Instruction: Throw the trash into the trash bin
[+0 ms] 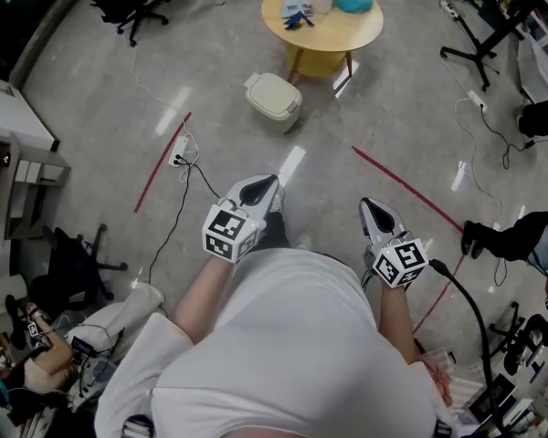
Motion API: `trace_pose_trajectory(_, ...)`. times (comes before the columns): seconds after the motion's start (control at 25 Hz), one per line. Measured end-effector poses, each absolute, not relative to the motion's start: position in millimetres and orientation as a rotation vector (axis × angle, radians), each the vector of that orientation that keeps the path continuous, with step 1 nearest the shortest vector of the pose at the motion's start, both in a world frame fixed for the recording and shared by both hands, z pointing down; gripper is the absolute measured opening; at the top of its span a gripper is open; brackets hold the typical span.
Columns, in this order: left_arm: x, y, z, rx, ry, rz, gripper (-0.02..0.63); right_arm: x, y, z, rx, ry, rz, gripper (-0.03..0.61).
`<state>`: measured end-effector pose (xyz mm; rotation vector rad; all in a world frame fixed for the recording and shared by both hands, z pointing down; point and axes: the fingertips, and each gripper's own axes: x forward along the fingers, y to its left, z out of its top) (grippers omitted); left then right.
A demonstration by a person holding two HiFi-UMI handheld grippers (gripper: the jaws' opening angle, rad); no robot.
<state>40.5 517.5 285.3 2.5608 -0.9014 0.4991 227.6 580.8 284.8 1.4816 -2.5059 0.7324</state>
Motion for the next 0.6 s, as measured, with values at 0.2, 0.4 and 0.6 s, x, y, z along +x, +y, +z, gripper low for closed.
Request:
trace_pose_trajectory(0.2,33.4,476.6,287.2,2.586,-0.912,0.508,0.003,227.4,542.4,280.2,1.541,-2.491,0.707,0.000)
trace_pose_trajectory(0.4,30.6,439.3,295.1,2.587,-0.876,0.515,0.003,219.2,505.7,287.5,1.562,-2.469,0.717,0.000)
trace_pose_trajectory(0.6,26.2,400.7,298.1,2.585,-0.850,0.521,0.004,206.9,472.1,293.8,1.559,-2.450,0.735,0.000)
